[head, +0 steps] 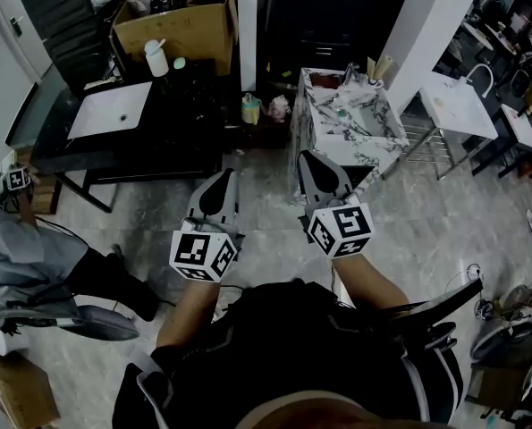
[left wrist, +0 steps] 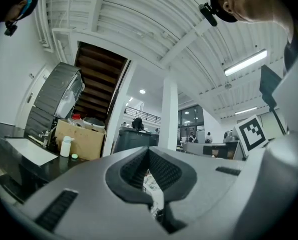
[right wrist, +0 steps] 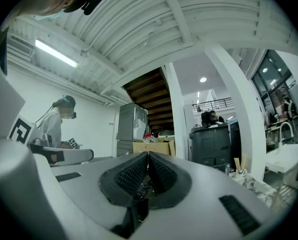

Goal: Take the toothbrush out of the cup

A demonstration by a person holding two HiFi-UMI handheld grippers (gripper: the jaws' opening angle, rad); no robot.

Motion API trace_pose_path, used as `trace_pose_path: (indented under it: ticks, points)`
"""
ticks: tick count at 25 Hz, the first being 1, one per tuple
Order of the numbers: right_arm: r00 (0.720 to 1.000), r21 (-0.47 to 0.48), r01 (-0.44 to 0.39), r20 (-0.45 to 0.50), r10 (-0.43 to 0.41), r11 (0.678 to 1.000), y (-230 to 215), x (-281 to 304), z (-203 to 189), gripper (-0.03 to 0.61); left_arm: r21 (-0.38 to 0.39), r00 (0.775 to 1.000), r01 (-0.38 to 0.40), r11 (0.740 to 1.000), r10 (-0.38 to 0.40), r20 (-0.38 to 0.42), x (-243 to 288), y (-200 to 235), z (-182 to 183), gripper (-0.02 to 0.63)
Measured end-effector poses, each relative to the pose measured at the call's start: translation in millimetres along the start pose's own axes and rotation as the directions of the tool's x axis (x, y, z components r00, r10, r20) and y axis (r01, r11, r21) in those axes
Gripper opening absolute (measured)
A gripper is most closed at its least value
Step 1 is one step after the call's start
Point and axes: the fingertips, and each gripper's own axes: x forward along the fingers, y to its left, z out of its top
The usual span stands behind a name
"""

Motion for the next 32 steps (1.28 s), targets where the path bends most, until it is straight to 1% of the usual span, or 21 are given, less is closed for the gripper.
trace_pose_path:
  ticks: [5,11,16,18,23,27,32]
  points:
    - [0.999,-0.013,0.037,-0.023,-0.037,0.999,3,-6,-7,0.023,-0.022,0.999,0.044,0.999,-0.044,-0.001,3,2,-8,0.000]
    - [0.997,-0.010,0.068,-0.032,-0.068,0.998,-10,-8,-10,0.023,-0.036,0.998,0.069,0.997,-0.070,-0.009,16,-1,-12,0.000]
    - [0.997,0.009,0.073,-0.025,-0.073,0.997,-43,-6,-14,0.023,-0.012,0.997,0.071,0.997,-0.072,-0.019,41,-18,-18,0.000]
    - [0.998,0.003,0.061,-0.021,-0.061,0.998,-55,-5,-16,0.023,-0.005,0.998,0.058,0.998,-0.058,-0.024,53,-25,-20,0.000]
    - [0.999,0.025,0.034,0.032,-0.034,0.999,-102,-4,-9,0.023,0.001,1.000,0.018,1.000,-0.018,-0.025,92,-46,-26,0.000]
    - [1.000,0.001,0.003,0.014,-0.003,1.000,-142,5,-7,0.023,0.006,1.000,0.009,1.000,-0.009,-0.022,126,-65,-30,0.000]
    - [1.000,0.014,-0.016,0.014,0.015,1.000,-185,11,-11,0.023,0.034,0.999,-0.007,0.999,0.008,-0.049,164,-84,-40,0.000]
